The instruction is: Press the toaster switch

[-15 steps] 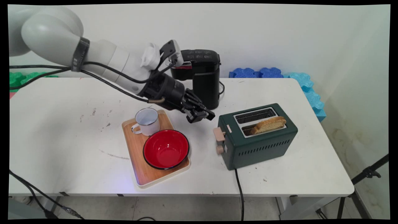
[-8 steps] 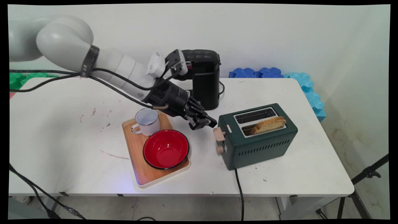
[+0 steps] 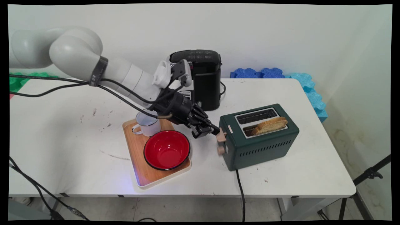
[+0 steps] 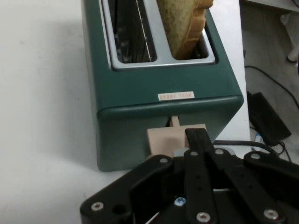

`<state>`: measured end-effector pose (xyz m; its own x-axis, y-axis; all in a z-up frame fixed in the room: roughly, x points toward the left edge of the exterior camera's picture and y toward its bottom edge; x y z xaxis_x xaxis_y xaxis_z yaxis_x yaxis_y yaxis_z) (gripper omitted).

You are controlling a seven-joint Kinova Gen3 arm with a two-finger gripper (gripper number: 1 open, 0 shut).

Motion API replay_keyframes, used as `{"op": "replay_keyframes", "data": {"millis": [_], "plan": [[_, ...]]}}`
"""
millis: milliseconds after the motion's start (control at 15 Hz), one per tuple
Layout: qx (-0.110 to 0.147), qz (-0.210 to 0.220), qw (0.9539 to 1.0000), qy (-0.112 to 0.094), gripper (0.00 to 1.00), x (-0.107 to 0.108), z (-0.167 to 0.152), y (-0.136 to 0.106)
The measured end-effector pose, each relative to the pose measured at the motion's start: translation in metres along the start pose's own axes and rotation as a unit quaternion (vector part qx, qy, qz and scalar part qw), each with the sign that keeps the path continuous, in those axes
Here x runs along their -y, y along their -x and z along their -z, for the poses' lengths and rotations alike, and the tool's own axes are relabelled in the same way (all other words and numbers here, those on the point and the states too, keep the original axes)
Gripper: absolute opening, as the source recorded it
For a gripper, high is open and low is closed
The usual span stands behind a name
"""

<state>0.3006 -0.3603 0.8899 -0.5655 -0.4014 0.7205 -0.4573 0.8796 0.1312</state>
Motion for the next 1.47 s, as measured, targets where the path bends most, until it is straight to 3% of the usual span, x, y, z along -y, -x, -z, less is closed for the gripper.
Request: {"op": "replay_keyframes", "data": {"millis": [1467], "plan": [[-0.002, 0.000, 0.9999, -0.014, 0.00, 0.004, -0.042, 0.017]]}}
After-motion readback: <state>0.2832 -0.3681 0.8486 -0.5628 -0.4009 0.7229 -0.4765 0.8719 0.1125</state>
